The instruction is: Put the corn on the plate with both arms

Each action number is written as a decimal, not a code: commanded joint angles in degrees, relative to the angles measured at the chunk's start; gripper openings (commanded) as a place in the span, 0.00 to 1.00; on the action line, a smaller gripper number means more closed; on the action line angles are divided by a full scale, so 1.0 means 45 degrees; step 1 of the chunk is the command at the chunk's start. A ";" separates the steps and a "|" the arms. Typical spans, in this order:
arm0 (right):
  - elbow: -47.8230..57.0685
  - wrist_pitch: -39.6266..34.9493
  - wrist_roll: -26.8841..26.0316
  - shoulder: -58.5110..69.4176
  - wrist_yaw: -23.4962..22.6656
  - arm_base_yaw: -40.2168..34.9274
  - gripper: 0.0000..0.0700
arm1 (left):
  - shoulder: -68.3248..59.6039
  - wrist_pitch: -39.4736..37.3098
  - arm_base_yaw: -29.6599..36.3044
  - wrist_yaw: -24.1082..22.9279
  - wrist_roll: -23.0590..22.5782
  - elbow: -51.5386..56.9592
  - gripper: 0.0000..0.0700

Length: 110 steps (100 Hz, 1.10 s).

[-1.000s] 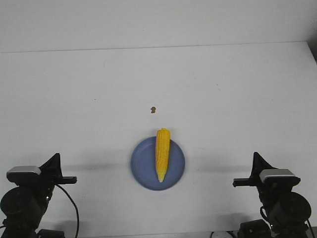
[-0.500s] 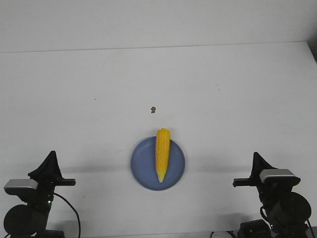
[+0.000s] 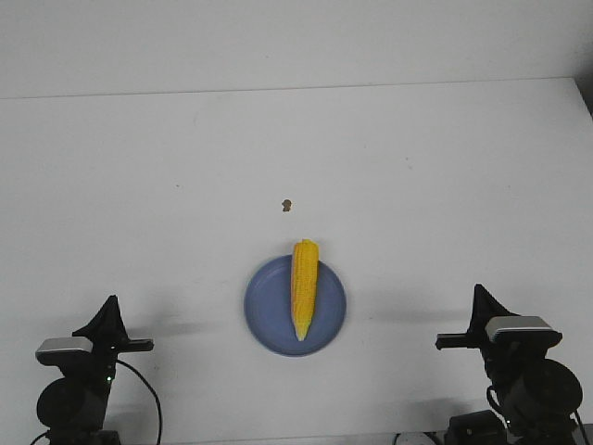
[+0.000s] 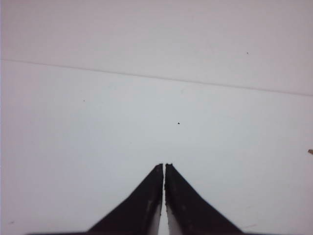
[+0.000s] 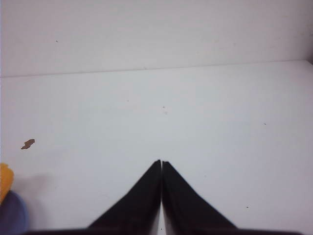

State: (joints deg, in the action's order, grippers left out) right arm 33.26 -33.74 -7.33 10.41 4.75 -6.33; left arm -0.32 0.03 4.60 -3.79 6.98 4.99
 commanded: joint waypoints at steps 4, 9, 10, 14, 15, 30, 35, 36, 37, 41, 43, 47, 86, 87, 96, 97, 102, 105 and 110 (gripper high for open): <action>0.0083 0.0155 0.0015 0.0019 0.0039 -0.0024 0.01 | 0.0034 -0.0957 -0.0029 -0.0034 -0.0107 -0.0423 0.02; 0.0083 0.0155 0.0019 0.0019 0.0039 -0.0024 0.01 | 0.0034 -0.1438 -0.0029 -0.0010 -0.0102 -0.0685 0.02; 0.0083 0.0155 0.0019 0.0019 0.0039 -0.0024 0.01 | 0.0034 -0.1525 -0.0029 -0.0010 -0.0102 -0.0729 0.02; 0.0083 0.0155 0.0019 0.0019 0.0039 -0.0024 0.01 | 0.0034 -0.1817 -0.0029 -0.0005 -0.0102 -0.0894 0.02; 0.0083 0.0155 0.0015 0.0019 0.0039 -0.0024 0.01 | 0.0034 -0.1889 -0.0029 -0.0010 -0.0102 -0.0933 0.02; 0.0083 0.0155 0.0015 0.0019 0.0039 -0.0024 0.01 | 0.0034 -0.1904 -0.0034 0.0034 -0.0189 -0.0933 0.02; 0.0083 0.0155 0.0015 0.0019 0.0039 -0.0024 0.01 | 0.0034 -0.1977 -0.0029 0.0053 -0.0194 -0.0933 0.02; 0.0083 0.0155 0.0015 0.0019 0.0039 -0.0024 0.01 | 0.0034 -0.1987 -0.0029 0.0073 -0.0194 -0.0933 0.02; 0.0083 0.0155 0.0019 0.0019 0.0039 -0.0024 0.01 | 0.0034 -0.2006 -0.0029 0.0083 -0.0194 -0.0933 0.02; 0.0083 0.0155 0.0019 0.0019 0.0039 -0.0024 0.01 | 0.0034 -0.2040 -0.0029 0.0112 -0.0185 -0.0933 0.02; 0.0083 0.0155 0.0019 0.0019 0.0039 -0.0024 0.01 | 0.0034 -0.2035 -0.0029 0.0126 -0.0165 -0.0933 0.02; 0.0083 0.0155 0.0015 0.0019 0.0039 -0.0024 0.01 | 0.0034 -0.2016 -0.0029 0.0126 -0.0160 -0.0933 0.02; 0.0083 0.0155 0.0015 0.0019 0.0039 -0.0024 0.01 | 0.0034 -0.2030 -0.0029 0.0126 -0.0160 -0.0933 0.02; 0.0083 0.0155 0.0019 0.0019 0.0039 -0.0024 0.01 | 0.0034 -0.2025 -0.0029 0.0126 -0.0160 -0.0933 0.02; 0.0083 0.0155 0.0015 0.0019 0.0039 -0.0024 0.01 | 0.0034 -0.2025 -0.0029 0.0126 -0.0160 -0.0933 0.02; 0.0083 0.0155 0.0015 0.0019 0.0039 -0.0024 0.01 | 0.0034 -0.2025 -0.0029 0.0126 -0.0160 -0.0933 0.02; 0.0083 0.0155 0.0019 0.0019 0.0039 -0.0024 0.01 | 0.0034 -0.2030 -0.0029 0.0126 -0.0160 -0.0933 0.02; 0.0083 0.0155 0.0019 0.0019 0.0039 -0.0024 0.01 | 0.0034 -0.2025 -0.0029 0.0126 -0.0160 -0.0933 0.02; 0.0083 0.0155 0.0019 0.0019 0.0039 -0.0024 0.01 | 0.0034 -0.2025 -0.0029 0.0126 -0.0160 -0.0933 0.02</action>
State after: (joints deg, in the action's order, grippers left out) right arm 33.26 -33.74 -7.33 10.41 4.73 -6.33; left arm -0.25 -8.43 4.51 -3.22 6.76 1.91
